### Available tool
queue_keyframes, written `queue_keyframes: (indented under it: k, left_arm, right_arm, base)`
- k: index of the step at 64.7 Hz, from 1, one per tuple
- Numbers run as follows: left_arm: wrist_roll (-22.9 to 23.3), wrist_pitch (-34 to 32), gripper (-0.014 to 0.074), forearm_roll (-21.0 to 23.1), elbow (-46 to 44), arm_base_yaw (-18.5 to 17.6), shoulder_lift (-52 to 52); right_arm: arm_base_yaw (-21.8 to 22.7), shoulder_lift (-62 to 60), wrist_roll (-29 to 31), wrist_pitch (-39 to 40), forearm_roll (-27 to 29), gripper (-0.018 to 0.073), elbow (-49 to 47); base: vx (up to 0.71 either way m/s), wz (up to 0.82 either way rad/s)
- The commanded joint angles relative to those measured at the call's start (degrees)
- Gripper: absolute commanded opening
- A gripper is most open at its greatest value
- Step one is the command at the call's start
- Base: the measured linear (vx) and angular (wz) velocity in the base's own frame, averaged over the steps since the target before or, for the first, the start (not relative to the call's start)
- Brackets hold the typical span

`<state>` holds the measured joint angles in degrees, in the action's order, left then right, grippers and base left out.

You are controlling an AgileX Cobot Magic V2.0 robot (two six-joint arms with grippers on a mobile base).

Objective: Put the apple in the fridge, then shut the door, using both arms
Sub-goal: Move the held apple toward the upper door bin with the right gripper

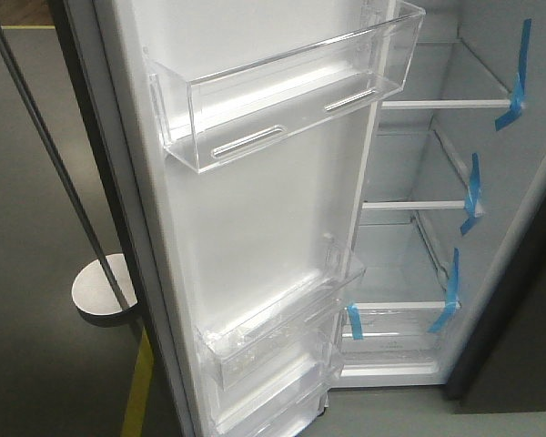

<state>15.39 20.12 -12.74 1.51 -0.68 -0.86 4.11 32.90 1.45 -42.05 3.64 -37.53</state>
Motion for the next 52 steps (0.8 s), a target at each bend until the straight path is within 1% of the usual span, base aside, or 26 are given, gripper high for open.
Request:
queue_keyframes:
  k: [1, 33, 40, 44, 48, 52]
  left_arm:
    - [0.1, -4.0, -0.0005, -0.1, 1.0, -0.1, -0.6]
    - [0.1, -4.0, -0.0005, -0.1, 1.0, -0.1, -0.6]
    - [0.1, -4.0, -0.0005, -0.1, 1.0, -0.1, -0.6]
    - [0.1, -4.0, -0.0005, -0.1, 1.0, -0.1, -0.6]
    - [0.1, -4.0, -0.0005, -0.1, 1.0, -0.1, -0.6]
    - [0.1, -4.0, -0.0005, -0.1, 1.0, -0.1, -0.6]
  right_arm:
    - [0.2, 0.0, 0.0, 4.6, -0.1, 0.0132, -1.6]
    - [0.2, 0.0, 0.0, 5.3, 0.2, 0.0132, -1.6]
    - [0.2, 0.0, 0.1, 5.4, 3.1, 0.0132, -1.8]
    - [0.2, 0.0, 2.1, 5.1, 4.6, 0.0132, -3.1]
    - [0.2, 0.5, 6.5, 4.4, 6.6, 0.0132, -5.4]
    - [0.2, 2.1, 11.1, 4.2, 10.2, 0.0133, -9.8]
  base:
    - [0.0, 0.0]
    - [0.0, 0.0]
    - [0.0, 0.0]
    - [0.0, 0.0]
    - [0.0, 0.0]
    - [0.0, 0.0]
